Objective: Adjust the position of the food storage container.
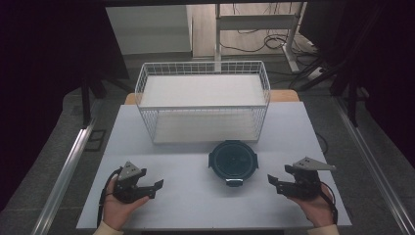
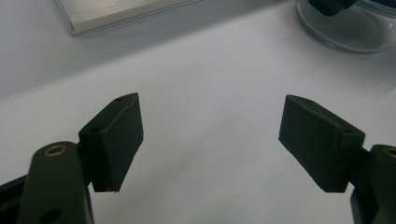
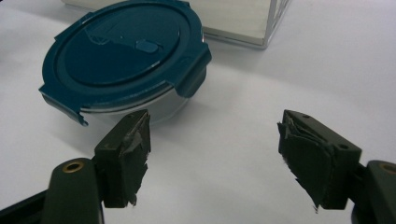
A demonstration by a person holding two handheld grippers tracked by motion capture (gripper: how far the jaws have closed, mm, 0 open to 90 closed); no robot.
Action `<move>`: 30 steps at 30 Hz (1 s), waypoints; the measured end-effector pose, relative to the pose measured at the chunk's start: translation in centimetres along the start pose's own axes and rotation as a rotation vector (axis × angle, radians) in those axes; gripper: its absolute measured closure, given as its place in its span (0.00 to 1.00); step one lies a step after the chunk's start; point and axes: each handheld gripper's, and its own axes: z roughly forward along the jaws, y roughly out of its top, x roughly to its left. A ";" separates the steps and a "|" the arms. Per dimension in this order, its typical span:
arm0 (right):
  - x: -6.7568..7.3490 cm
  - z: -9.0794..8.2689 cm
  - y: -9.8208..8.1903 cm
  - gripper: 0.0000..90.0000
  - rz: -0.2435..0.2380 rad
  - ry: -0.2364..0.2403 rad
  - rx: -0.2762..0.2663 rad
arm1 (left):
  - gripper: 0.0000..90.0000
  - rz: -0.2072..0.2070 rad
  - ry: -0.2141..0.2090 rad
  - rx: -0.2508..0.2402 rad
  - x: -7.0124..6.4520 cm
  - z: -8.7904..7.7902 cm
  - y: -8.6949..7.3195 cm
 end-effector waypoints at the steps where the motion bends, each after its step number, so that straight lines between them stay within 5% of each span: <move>1: 0.0 0.0 0.2 0.29 -0.005 -0.001 0.004 | 0.24 0.000 0.000 0.000 0.0 0.0 0.0; 6: 0.1 0.3 1.3 0.30 -0.040 -0.008 0.020 | 0.24 -0.004 -0.003 0.001 -0.1 0.0 0.1; 17: -0.1 1.4 4.0 0.36 -0.035 0.006 0.027 | 0.24 -0.010 0.002 -0.001 -0.2 0.0 0.2; 27: 0.0 2.6 6.3 0.54 -0.049 0.021 0.059 | 0.24 -0.007 0.004 0.002 -0.2 0.0 0.2; 30: -0.3 3.4 7.1 0.68 -0.045 0.048 0.083 | 0.24 -0.006 -0.004 0.007 -0.2 0.1 0.2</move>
